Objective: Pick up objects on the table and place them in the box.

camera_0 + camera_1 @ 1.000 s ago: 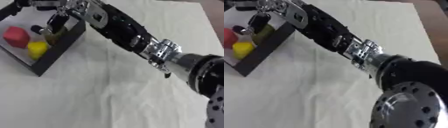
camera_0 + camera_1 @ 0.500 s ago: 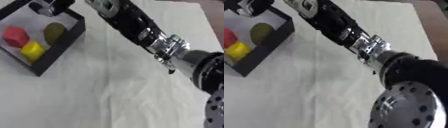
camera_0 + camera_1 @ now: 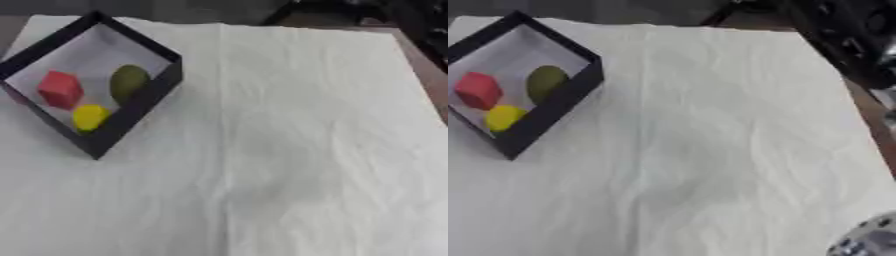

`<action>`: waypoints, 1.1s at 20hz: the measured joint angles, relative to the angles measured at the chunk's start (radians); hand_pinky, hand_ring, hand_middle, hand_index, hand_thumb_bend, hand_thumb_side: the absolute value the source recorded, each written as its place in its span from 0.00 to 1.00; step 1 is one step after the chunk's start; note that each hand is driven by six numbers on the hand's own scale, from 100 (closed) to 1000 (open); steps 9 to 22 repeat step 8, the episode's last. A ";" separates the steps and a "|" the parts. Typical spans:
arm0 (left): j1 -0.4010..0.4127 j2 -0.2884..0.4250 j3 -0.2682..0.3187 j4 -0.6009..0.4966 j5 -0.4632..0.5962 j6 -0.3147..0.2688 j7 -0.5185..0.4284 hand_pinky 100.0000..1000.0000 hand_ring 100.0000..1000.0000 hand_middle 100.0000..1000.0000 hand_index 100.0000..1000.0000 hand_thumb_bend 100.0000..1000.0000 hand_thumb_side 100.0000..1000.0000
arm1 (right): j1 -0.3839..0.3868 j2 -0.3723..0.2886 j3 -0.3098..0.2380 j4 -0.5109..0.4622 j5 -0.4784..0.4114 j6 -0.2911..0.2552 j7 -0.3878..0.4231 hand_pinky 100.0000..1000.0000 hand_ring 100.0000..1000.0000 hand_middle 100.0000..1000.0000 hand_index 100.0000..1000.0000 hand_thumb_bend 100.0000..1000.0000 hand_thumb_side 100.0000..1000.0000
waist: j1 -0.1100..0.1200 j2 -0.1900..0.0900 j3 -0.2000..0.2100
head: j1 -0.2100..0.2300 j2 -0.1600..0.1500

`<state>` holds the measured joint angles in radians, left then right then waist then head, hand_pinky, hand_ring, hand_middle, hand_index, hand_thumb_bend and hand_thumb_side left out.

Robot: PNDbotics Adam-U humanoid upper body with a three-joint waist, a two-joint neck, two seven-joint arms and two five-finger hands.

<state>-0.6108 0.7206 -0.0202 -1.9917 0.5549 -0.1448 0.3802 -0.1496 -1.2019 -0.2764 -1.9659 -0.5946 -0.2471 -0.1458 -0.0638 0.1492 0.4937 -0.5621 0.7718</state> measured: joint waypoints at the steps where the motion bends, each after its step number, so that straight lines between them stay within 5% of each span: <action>1: 0.015 0.001 0.005 0.000 -0.003 0.006 0.003 0.94 0.68 0.91 0.80 0.15 0.47 | 0.051 0.002 -0.030 -0.009 -0.014 -0.024 -0.021 1.00 0.84 0.81 0.90 0.00 0.28 | 0.000 -0.006 -0.024 | 0.025 0.000; 4: 0.050 0.001 0.014 0.007 -0.011 0.018 0.008 0.95 0.68 0.93 0.81 0.13 0.52 | 0.197 0.040 -0.111 -0.017 -0.027 -0.094 -0.079 1.00 0.81 0.80 0.90 0.00 0.21 | 0.000 -0.006 -0.087 | 0.088 0.000; 8: 0.076 0.000 0.023 0.028 -0.026 0.030 0.008 0.96 0.67 0.94 0.81 0.04 0.66 | 0.364 0.145 -0.191 -0.022 -0.001 -0.186 -0.134 1.00 0.79 0.78 0.89 0.00 0.30 | 0.000 -0.007 -0.138 | 0.164 0.000; 22: 0.076 0.000 0.023 0.028 -0.026 0.030 0.008 0.96 0.67 0.94 0.81 0.04 0.66 | 0.364 0.145 -0.191 -0.022 -0.001 -0.186 -0.134 1.00 0.79 0.78 0.89 0.00 0.30 | 0.000 -0.007 -0.138 | 0.164 0.000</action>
